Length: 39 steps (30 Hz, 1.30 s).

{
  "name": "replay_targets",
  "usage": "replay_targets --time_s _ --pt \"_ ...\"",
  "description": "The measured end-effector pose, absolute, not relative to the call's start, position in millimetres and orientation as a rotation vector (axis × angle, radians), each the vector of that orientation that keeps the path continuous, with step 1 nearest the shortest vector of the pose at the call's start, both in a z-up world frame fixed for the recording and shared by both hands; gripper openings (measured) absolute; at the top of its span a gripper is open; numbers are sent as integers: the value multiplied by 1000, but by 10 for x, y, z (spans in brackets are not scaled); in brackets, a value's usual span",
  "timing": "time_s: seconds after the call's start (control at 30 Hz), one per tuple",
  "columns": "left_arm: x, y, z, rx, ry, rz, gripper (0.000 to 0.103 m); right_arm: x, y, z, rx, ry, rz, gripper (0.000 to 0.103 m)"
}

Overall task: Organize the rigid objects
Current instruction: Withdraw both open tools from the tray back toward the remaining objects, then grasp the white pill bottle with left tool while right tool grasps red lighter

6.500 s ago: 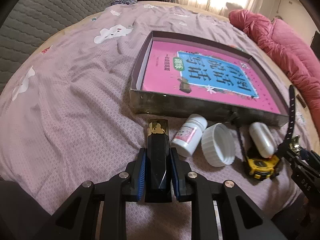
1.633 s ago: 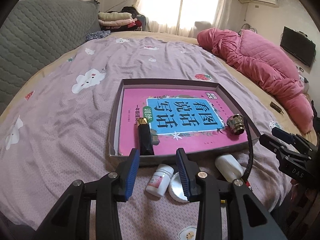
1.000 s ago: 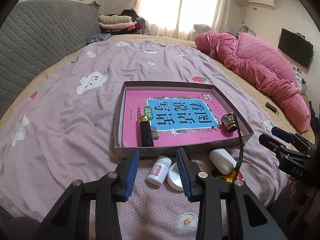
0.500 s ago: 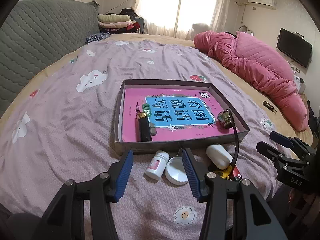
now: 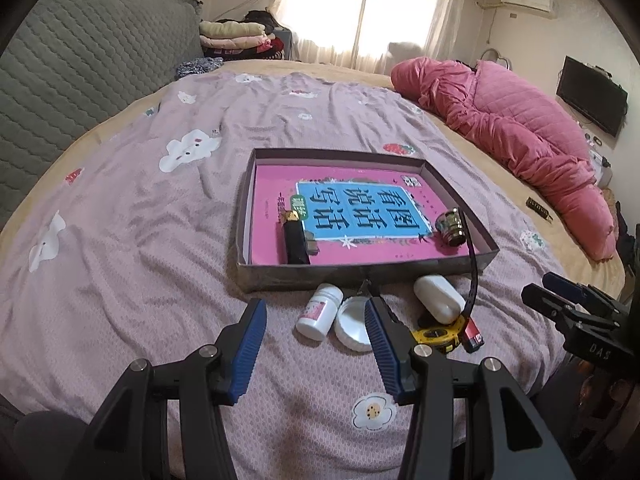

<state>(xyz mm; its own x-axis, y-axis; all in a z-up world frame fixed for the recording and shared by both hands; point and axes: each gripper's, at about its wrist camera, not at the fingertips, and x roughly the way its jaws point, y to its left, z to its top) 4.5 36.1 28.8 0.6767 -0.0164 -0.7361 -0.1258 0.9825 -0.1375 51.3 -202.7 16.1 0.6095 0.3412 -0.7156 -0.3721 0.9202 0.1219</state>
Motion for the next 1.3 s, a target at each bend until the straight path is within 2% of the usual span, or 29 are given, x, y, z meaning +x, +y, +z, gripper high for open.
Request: replay_targets --time_s 1.3 --pt "396 371 -365 -142 1034 102 51 602 -1701 -348 -133 991 441 73"
